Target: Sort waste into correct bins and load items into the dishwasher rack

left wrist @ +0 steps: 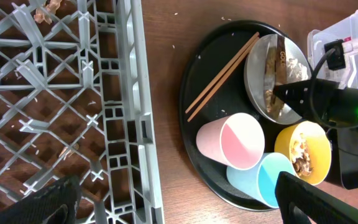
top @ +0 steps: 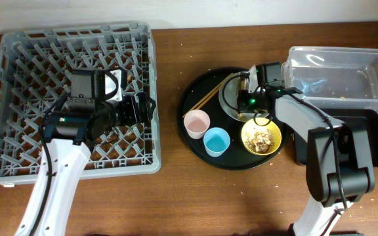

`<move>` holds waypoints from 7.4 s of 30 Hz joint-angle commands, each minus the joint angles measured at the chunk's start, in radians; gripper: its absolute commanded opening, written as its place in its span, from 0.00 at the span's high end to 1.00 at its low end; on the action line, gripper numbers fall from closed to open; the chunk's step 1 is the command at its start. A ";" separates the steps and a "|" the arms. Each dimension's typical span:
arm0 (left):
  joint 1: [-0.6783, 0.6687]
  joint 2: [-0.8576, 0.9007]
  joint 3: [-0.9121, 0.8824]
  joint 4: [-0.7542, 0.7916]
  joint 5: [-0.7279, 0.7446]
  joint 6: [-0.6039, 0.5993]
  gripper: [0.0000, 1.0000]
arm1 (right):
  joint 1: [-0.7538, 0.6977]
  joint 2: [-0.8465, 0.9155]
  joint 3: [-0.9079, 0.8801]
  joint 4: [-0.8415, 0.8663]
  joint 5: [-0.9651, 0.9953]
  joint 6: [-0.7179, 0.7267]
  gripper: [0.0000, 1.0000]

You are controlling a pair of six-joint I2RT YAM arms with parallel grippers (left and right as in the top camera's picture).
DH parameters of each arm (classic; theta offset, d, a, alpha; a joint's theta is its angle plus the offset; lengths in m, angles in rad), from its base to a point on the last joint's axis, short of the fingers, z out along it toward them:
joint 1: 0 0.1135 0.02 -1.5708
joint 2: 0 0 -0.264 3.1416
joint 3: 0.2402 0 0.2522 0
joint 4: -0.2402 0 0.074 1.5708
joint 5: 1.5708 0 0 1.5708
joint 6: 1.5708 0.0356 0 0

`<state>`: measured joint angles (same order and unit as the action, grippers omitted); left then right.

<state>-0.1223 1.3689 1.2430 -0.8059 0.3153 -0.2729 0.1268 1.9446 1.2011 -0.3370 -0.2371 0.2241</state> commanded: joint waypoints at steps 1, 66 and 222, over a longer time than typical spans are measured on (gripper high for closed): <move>-0.002 0.000 0.018 -0.011 0.014 -0.002 0.01 | -0.025 -0.111 0.048 -0.045 -0.064 0.021 0.96; 0.135 0.000 0.047 0.202 1.182 -0.002 0.01 | 0.156 -0.404 0.379 -0.441 -0.863 -0.233 0.96; 0.148 0.178 0.488 -0.463 0.325 0.365 0.01 | -1.004 -0.255 -0.131 -0.660 -1.010 -0.320 0.96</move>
<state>0.0273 1.5539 1.7145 -1.2705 0.6392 0.0723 -0.8818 1.7100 1.0687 -1.0016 -1.3468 -0.2440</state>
